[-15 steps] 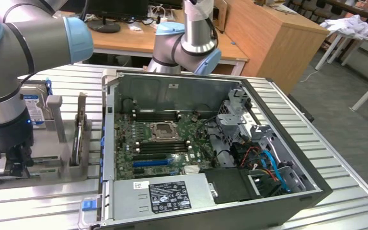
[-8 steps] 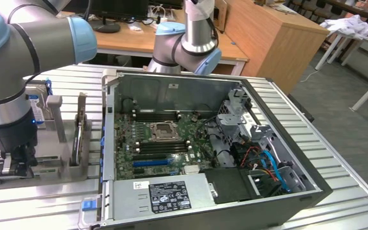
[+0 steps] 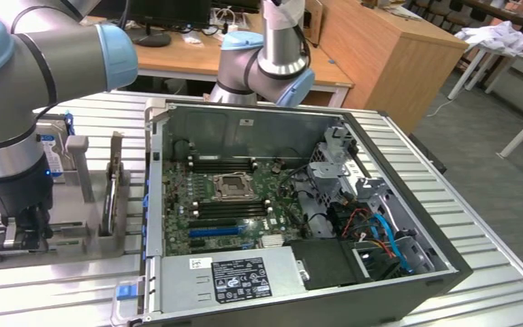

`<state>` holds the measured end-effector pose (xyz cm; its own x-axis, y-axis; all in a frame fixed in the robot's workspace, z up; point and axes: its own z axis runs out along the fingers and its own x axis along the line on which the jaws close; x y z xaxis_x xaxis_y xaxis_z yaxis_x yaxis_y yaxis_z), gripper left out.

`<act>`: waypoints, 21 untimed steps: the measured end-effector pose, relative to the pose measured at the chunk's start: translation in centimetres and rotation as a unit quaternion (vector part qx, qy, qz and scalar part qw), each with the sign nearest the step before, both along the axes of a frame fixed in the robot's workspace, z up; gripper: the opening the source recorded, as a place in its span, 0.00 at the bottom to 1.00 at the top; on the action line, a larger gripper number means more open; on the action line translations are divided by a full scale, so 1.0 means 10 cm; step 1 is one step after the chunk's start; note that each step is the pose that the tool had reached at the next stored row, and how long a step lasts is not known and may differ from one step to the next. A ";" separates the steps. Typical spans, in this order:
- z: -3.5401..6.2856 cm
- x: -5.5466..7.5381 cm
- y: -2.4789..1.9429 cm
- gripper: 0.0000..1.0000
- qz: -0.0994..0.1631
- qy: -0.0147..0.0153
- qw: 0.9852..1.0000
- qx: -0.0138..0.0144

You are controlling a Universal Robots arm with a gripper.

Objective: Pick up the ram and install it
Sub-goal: 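Pick up the ram and move it above insertion slot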

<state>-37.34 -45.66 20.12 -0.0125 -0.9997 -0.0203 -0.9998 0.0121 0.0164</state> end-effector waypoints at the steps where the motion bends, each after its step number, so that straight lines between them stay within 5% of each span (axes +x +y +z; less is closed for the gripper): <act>1: 0.000 0.00 0.000 0.27 0.000 0.000 1.000 0.000; 21: 0.000 0.06 -0.025 0.27 0.000 0.000 1.000 0.000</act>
